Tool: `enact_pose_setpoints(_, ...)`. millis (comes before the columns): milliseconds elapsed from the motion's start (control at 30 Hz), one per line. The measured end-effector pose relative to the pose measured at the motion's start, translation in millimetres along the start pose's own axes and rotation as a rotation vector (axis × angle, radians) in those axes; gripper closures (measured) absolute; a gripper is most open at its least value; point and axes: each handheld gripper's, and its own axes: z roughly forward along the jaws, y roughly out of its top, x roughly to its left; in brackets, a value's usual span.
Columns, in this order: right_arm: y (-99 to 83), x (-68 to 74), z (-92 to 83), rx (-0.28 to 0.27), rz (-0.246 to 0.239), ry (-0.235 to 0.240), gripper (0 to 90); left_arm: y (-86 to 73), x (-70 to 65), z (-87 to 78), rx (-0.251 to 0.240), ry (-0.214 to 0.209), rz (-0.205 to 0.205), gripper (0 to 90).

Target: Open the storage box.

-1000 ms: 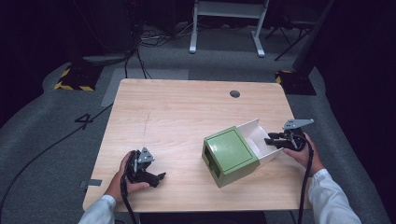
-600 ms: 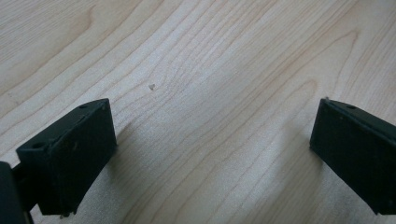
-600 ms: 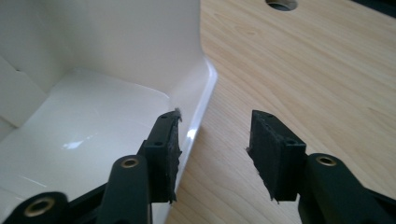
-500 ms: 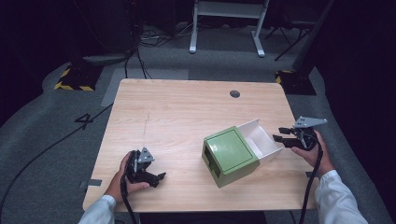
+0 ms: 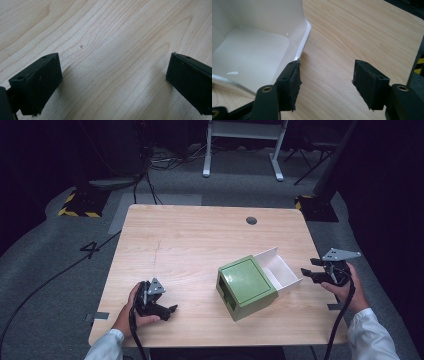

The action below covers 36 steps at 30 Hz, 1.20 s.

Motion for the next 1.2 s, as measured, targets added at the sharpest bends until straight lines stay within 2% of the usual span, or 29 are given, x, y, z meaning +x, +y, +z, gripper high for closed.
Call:
enact_pose_setpoints(233,-9.9,8.1,-6.0,0.001,-0.003,-0.022,29.9,0.0,0.0,0.0,0.0,0.0,0.0,0.5)
enact_pose_setpoints(433,-21.6,15.9,-7.3,0.012,-0.02,-0.036,26.4,-0.1,-0.1,-0.1,0.0,0.001,-0.001,0.5)
enact_pose_setpoints(900,-55.2,27.5,-9.1,0.03,-0.018,-0.01,23.6,-0.5,-0.3,-0.3,-0.001,0.0,-0.002,0.5)
enact_pose_setpoints(933,-62.0,30.1,-8.7,0.041,-0.013,-0.006,22.8,-0.6,-0.3,-0.3,-0.001,-0.001,-0.003,0.5)
enact_pose_setpoints(1033,-67.3,32.1,-8.2,0.05,-0.013,-0.01,22.3,-0.6,-0.3,-0.3,-0.001,-0.001,-0.003,0.5)
enact_pose_setpoints(1200,-84.6,36.5,-6.8,0.056,0.014,0.01,22.1,-0.6,-0.3,-0.3,-0.001,0.0,-0.003,0.5)
